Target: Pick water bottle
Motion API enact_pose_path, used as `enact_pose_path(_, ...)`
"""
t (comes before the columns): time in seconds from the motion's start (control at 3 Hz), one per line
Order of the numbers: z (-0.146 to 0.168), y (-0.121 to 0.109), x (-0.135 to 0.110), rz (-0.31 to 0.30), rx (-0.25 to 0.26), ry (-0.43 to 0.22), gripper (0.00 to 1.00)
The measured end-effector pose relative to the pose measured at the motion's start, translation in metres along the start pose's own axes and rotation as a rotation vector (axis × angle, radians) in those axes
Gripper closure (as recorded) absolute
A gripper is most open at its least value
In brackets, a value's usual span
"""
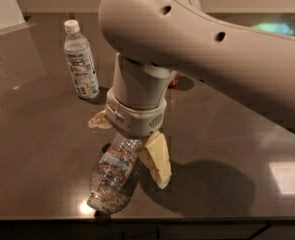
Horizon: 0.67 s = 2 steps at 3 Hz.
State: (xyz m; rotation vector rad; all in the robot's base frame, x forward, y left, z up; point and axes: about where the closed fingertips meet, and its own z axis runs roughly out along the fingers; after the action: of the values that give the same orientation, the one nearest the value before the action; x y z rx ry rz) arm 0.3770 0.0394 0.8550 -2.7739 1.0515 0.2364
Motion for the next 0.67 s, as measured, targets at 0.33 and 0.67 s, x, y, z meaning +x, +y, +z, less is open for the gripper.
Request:
enact_pose_path(0.33,0.0079,-0.0046,-0.0022,-0.039,-0.018,0.019,0.16)
enact_pose_path(0.67,0.0106,-0.0074,-0.0030,-0.060,-0.030,0.034,0.41)
